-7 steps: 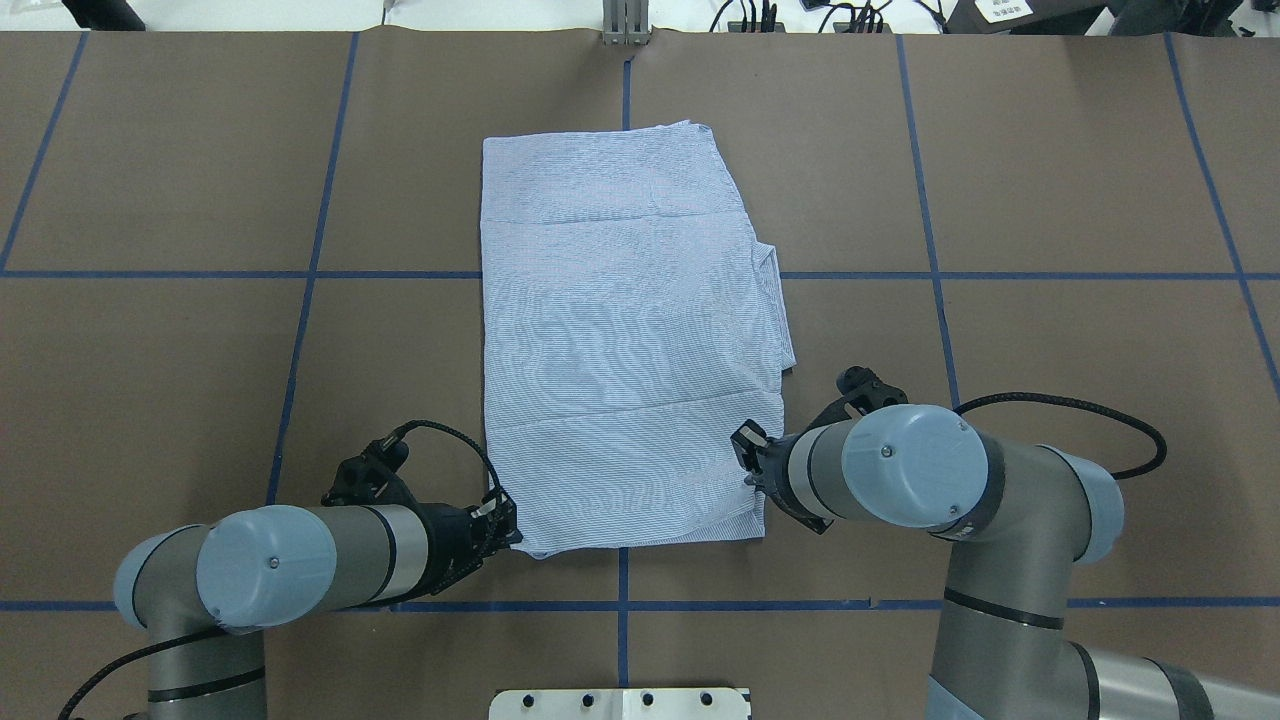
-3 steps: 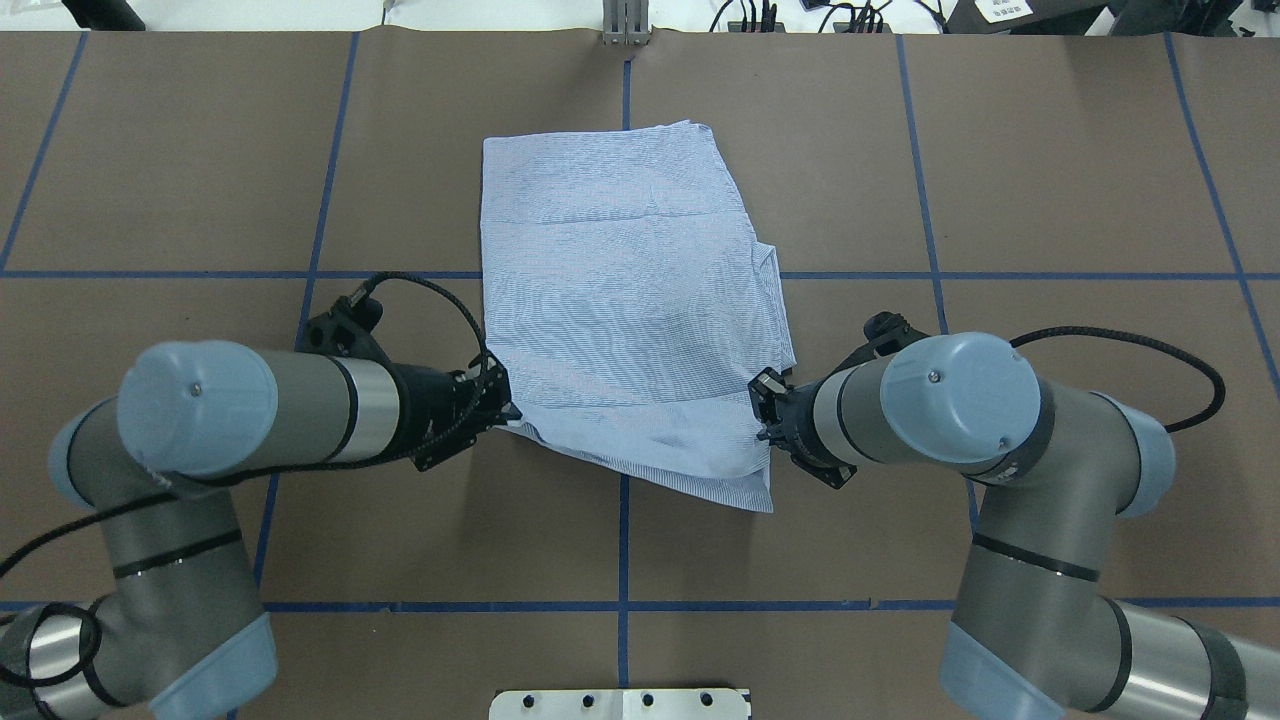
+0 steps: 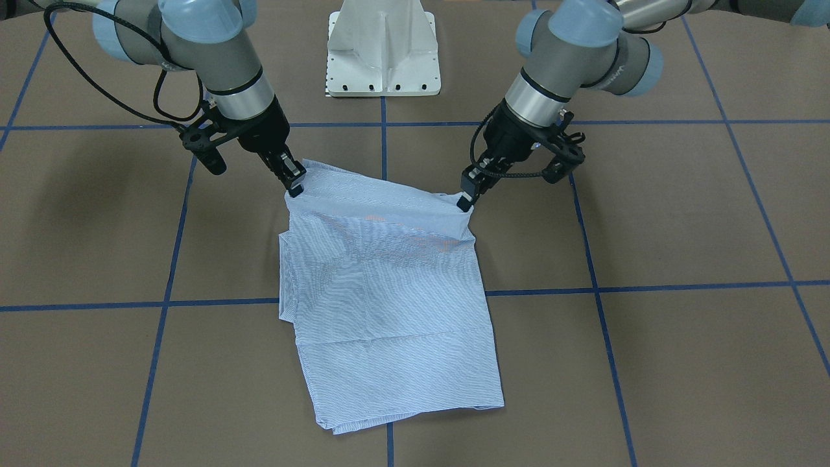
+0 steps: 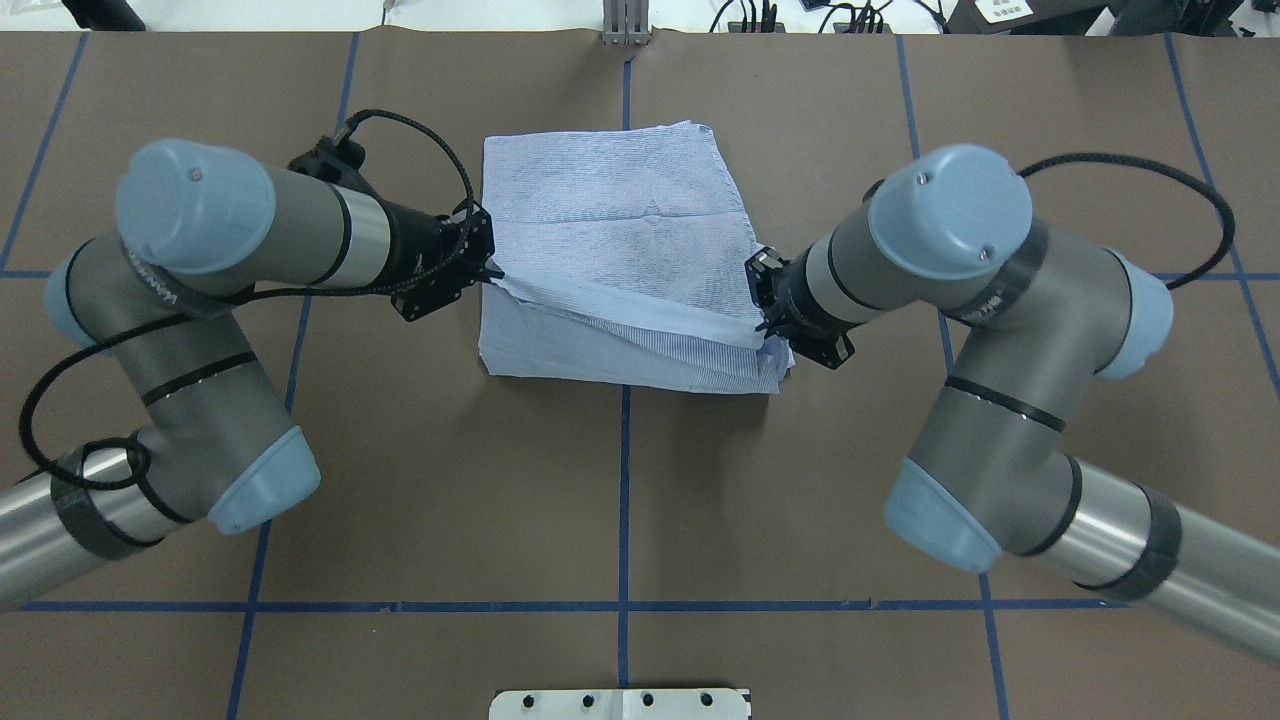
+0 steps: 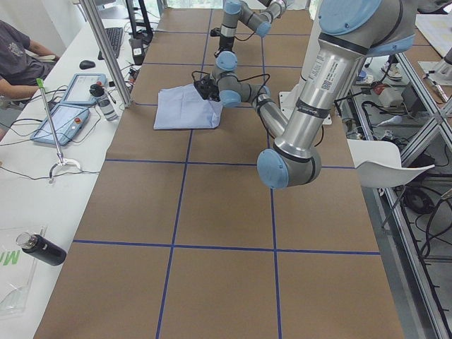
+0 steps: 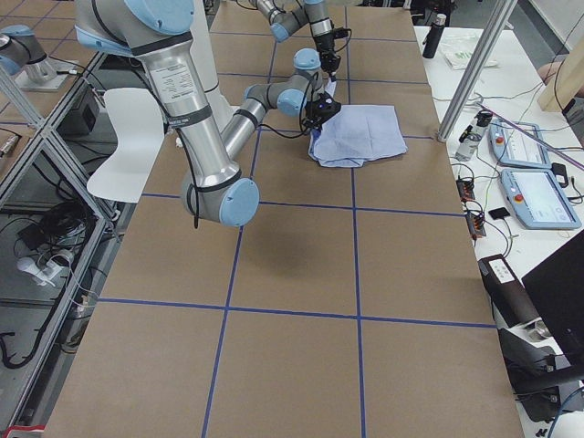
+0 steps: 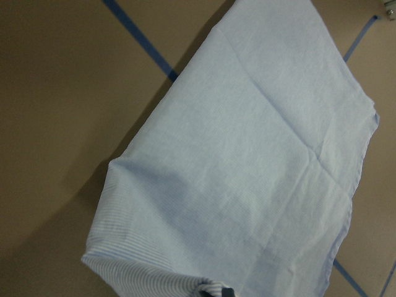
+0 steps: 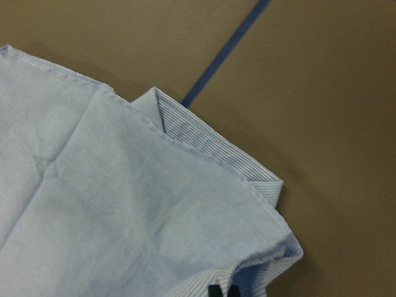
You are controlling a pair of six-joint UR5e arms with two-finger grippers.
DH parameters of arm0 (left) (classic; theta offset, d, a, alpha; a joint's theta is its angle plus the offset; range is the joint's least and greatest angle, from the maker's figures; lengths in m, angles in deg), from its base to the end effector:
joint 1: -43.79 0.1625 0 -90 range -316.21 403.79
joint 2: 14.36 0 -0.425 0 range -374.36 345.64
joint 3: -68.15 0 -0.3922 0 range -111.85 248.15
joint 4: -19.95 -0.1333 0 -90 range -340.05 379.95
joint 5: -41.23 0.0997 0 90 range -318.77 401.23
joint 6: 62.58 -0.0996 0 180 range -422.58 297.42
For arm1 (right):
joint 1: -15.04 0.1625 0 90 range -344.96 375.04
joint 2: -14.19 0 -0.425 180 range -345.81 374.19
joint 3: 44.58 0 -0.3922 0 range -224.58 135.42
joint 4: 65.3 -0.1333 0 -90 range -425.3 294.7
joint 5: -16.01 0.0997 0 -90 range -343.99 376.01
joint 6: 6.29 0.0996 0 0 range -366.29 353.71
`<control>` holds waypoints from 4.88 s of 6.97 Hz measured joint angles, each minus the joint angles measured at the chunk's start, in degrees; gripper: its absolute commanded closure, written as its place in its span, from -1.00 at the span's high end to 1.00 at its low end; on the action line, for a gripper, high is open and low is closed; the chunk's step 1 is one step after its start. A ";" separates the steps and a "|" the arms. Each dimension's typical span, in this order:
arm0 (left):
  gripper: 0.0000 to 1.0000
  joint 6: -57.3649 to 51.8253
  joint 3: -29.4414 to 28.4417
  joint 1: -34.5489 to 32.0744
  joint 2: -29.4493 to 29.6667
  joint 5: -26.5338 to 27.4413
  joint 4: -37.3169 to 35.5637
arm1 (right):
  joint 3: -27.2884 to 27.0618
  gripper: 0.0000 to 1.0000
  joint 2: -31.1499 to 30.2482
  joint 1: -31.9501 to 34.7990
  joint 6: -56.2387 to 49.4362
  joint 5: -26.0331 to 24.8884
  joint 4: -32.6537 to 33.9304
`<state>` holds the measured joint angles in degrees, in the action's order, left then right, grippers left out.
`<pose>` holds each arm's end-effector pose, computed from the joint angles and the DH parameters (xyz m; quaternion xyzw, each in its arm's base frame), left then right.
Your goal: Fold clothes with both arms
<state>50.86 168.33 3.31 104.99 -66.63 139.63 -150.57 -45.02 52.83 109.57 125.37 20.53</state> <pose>0.4162 -0.4903 0.2238 -0.0432 0.5738 -0.3556 0.7365 -0.4300 -0.4603 0.2236 -0.1069 -0.4375 0.4078 0.7943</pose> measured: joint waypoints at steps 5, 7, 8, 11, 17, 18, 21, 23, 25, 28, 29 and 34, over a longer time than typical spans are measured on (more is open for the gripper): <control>-1.00 -7.68 -26.33 -8.27 12.47 -1.17 9.08 | 35.09 -1.00 22.99 10.46 -14.82 7.35 -0.68; -1.00 -8.00 -36.08 -8.52 16.79 -0.59 15.01 | 42.25 -1.00 25.40 10.99 -17.78 7.47 -4.28; -1.00 -8.10 -39.97 -8.54 18.73 0.37 17.03 | 45.34 -1.00 25.87 11.27 -19.18 7.44 -6.69; -1.00 -8.93 -47.24 -8.54 22.67 2.38 20.44 | 51.65 -1.00 27.26 11.53 -21.88 7.17 -10.18; 0.50 -12.87 -53.67 -8.49 25.17 4.21 24.70 | 60.86 1.00 31.01 12.18 -22.89 6.71 -15.51; 0.50 -13.93 -53.69 -9.10 25.21 3.93 24.77 | 61.13 1.00 31.46 13.01 -23.19 7.32 -15.62; 0.50 -17.54 -47.09 -14.07 21.48 -4.24 24.38 | 57.05 1.00 31.58 14.54 -23.22 9.88 -15.10; 0.50 -18.49 -35.86 -18.22 13.35 -11.48 24.14 | 51.18 1.00 29.10 13.31 -23.61 9.75 -15.21; 0.50 -22.82 -28.69 -20.14 6.87 -13.03 24.21 | 48.90 0.98 28.37 12.18 -27.56 9.40 -15.81; 0.50 -29.61 -22.45 -20.51 -0.94 -11.39 25.11 | 48.55 0.86 26.94 11.39 -31.95 8.97 -19.85; 0.50 -30.12 -22.32 -20.39 -1.61 -9.72 25.90 | 49.39 0.77 26.83 11.06 -32.26 8.26 -21.33; 0.50 -30.37 -21.95 -20.08 -1.85 -6.84 27.26 | 56.41 0.21 26.84 10.62 -32.05 7.43 -31.33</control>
<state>20.49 146.38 -16.77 103.14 -73.47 166.89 -94.16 -18.18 63.44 77.52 132.80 -10.80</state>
